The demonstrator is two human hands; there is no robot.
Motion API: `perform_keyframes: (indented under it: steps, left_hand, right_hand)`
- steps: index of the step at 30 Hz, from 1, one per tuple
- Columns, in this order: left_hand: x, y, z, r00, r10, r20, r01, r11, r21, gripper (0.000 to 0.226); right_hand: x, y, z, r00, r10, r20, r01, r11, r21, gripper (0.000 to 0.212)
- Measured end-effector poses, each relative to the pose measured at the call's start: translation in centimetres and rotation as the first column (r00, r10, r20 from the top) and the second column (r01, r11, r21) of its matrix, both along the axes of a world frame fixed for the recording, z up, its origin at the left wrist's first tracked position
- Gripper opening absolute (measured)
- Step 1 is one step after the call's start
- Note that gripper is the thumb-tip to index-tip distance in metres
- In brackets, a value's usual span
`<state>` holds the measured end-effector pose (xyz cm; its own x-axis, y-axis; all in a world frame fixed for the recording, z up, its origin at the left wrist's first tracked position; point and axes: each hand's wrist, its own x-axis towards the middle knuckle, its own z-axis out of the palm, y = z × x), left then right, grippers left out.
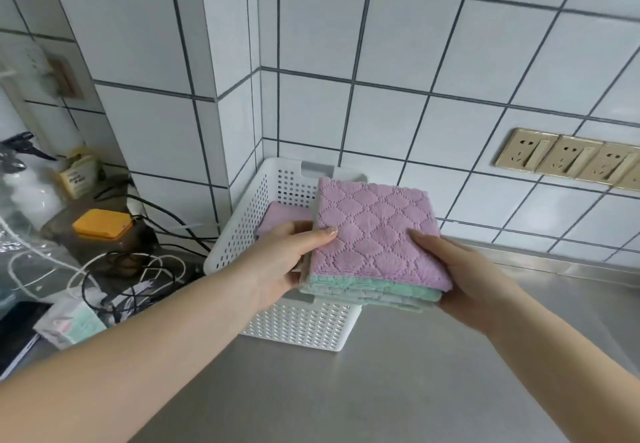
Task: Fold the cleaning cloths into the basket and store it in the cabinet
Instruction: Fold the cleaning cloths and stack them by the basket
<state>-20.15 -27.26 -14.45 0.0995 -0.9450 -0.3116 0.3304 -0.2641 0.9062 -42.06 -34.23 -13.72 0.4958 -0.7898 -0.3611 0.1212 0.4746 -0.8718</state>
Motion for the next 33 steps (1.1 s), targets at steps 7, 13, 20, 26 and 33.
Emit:
perform_keyframes:
  steps: [7,13,20,26,33]
  left_hand:
    - [6.5,-3.7,0.5,1.000,0.021,0.016,-0.022,0.997,0.080,0.037]
    - [10.5,-10.6,-2.0,0.986,0.126,0.109,-0.141,0.980,0.142,0.021]
    - [12.4,-15.2,-5.2,0.935,0.160,0.315,-0.238,0.945,0.226,0.015]
    - [12.7,-18.3,-7.4,0.892,0.054,0.449,-0.197,0.940,0.278,0.015]
    - [12.5,-20.1,-8.7,0.818,0.022,0.575,-0.231,0.928,0.293,0.025]
  right_hand:
    - [7.5,-2.0,0.5,0.996,-0.083,-0.029,0.084,0.996,0.030,0.036]
    - [13.2,-7.7,-1.0,0.970,-0.201,-0.136,0.204,0.979,0.013,0.031]
    - [17.9,-14.2,-6.5,0.918,-0.205,-0.338,0.224,0.974,0.017,0.029]
    - [19.3,-17.9,-11.1,0.878,-0.197,-0.436,0.208,0.978,-0.021,0.039]
    - [20.7,-19.0,-13.2,0.850,-0.195,-0.489,0.215,0.976,-0.015,0.041]
